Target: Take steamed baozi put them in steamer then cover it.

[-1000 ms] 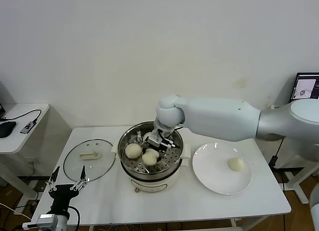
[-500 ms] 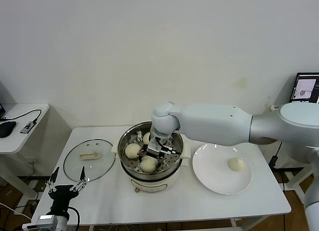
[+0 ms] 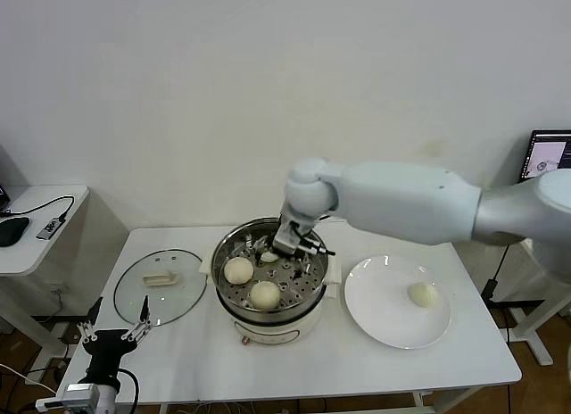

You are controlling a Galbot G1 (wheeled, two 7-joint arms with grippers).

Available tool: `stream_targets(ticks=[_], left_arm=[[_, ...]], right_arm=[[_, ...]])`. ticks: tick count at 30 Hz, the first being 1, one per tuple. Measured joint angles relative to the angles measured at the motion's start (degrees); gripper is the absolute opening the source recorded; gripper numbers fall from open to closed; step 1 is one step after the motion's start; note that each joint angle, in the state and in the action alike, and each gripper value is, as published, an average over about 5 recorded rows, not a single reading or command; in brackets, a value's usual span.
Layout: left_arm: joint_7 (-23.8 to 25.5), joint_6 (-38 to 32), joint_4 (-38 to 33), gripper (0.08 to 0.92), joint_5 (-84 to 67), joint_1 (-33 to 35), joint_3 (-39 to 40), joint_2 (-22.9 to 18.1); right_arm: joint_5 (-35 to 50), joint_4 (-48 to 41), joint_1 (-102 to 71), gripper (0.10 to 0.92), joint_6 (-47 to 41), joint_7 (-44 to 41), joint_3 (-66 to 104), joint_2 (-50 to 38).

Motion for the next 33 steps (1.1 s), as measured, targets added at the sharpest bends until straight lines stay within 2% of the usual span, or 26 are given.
stream_targets(ticks=[8, 14, 24, 33], left_arm=[[0.0, -0.1, 0.2, 0.823, 0.1, -0.1, 0.5, 0.6], [0.0, -0.2, 0.6, 0.823, 0.2, -0.4, 1.0, 1.2], [0.0, -0.4, 1.6, 0.823, 0.4, -0.6, 1.4, 1.6], [0.1, -0.3, 2.6, 0.823, 0.9, -0.8, 1.6, 1.6]], right_arm=[[2.9, 2.1, 0.3, 0.823, -15.2, 0.6, 2.0, -8.6], [2.7, 2.6, -1.5, 0.823, -20.8, 0.1, 4.1, -16.1], [-3.6, 1.4, -9.9, 0.823, -20.0, -2.6, 9.7, -27.2], [-10.2, -1.2, -21.8, 0.823, -17.3, -3.7, 18.4, -31.7]])
